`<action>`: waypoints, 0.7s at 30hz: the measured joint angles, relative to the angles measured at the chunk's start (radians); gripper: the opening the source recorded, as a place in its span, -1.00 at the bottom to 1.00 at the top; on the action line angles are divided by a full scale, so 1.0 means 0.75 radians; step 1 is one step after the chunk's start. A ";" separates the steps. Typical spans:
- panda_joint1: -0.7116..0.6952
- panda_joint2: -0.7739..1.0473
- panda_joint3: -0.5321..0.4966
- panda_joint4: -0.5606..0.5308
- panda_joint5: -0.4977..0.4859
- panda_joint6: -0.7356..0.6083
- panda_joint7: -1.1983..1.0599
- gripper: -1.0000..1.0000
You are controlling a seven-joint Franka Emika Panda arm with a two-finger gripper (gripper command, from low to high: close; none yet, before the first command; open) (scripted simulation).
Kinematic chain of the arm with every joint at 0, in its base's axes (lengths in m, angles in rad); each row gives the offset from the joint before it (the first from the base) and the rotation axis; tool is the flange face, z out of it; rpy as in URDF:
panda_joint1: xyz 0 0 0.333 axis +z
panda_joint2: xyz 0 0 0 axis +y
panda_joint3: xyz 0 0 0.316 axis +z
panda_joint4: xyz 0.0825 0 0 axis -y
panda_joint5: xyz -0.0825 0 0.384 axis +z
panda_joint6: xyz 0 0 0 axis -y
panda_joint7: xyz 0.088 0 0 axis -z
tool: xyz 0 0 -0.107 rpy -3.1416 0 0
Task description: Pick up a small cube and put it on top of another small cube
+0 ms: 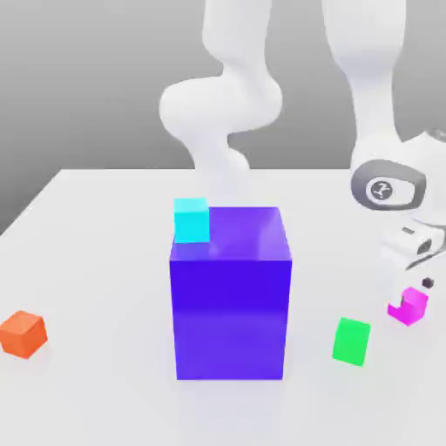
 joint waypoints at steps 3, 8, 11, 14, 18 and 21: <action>0.000 0.000 0.000 0.000 -0.001 0.001 0.001 -1.00; -0.036 -0.034 0.046 -0.010 0.040 -0.023 -0.030 -1.00; -0.147 -0.157 0.193 -0.046 0.207 -0.108 -0.158 -1.00; -0.214 -0.290 0.294 -0.082 0.404 -0.193 -0.289 -1.00; -0.283 -0.393 0.273 -0.110 0.575 -0.248 -0.204 -1.00; -0.346 -0.457 0.247 -0.128 0.661 -0.284 -0.092 -1.00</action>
